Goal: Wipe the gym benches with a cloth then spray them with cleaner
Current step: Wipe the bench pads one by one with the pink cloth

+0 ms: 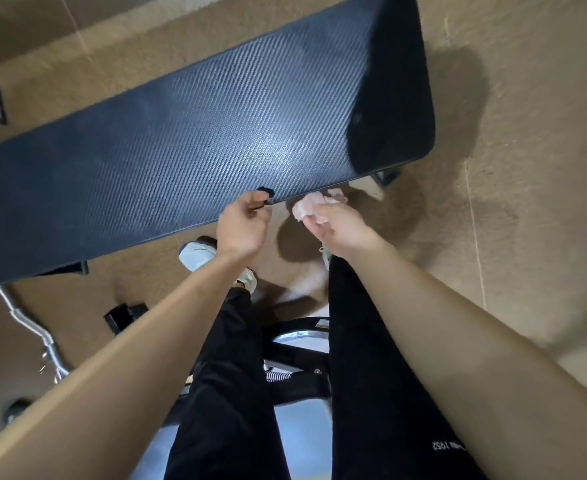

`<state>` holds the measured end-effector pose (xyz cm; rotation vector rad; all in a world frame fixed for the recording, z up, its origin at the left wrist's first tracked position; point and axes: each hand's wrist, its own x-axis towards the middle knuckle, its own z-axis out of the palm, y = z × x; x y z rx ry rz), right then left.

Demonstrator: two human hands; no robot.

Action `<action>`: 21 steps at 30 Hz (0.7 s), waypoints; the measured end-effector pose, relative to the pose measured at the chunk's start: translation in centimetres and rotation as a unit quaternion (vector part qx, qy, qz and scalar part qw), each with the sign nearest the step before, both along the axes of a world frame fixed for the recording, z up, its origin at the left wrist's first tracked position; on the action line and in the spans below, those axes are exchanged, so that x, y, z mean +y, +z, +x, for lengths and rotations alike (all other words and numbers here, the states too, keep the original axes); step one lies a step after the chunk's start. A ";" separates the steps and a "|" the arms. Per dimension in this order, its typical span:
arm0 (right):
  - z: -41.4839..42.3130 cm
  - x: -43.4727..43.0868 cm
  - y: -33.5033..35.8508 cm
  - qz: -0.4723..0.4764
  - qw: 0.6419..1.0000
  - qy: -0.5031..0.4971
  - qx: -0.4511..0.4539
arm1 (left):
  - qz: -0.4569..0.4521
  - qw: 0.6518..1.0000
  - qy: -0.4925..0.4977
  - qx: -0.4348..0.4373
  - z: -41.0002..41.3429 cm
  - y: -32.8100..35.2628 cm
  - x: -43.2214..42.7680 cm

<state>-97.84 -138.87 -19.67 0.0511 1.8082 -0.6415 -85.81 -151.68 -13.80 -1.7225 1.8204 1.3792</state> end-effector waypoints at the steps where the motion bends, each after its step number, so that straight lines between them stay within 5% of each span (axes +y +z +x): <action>1: 0.0 0.3 -0.3 -0.016 0.998 0.056 0.027 | -0.026 0.998 -0.065 0.000 -0.1 -0.1 -0.2; 3: -0.7 1.2 -0.2 -0.049 0.981 0.141 0.121 | -0.048 0.983 -0.177 0.000 -0.7 -0.2 -0.2; 5: -2.1 2.1 0.3 -0.068 0.980 0.121 0.143 | -0.030 0.970 -0.239 -0.022 -1.8 -0.1 0.5; 6: -3.0 2.4 0.7 -0.077 0.986 0.065 0.135 | -0.013 0.968 -0.247 -0.041 -2.2 -0.1 0.9; 8: -5.5 3.7 0.5 -0.086 0.980 -0.176 -0.026 | 0.010 0.968 -0.240 -0.074 -3.1 -0.1 1.8; 10: -7.9 4.8 0.2 -0.109 0.918 -0.354 -0.143 | 0.013 0.965 -0.241 -0.101 -3.8 0.0 2.3; 13: -11.0 5.5 0.7 -0.080 0.831 -0.516 -0.193 | 0.022 0.964 -0.234 -0.123 -5.0 0.1 2.4; 16: -13.2 6.5 1.6 -0.057 0.772 -0.596 -0.213 | 0.033 0.969 -0.207 -0.133 -5.9 0.0 2.0; 21: -15.5 7.4 1.5 -0.050 0.754 -0.624 -0.198 | 0.042 0.973 -0.194 -0.119 -6.1 0.6 2.5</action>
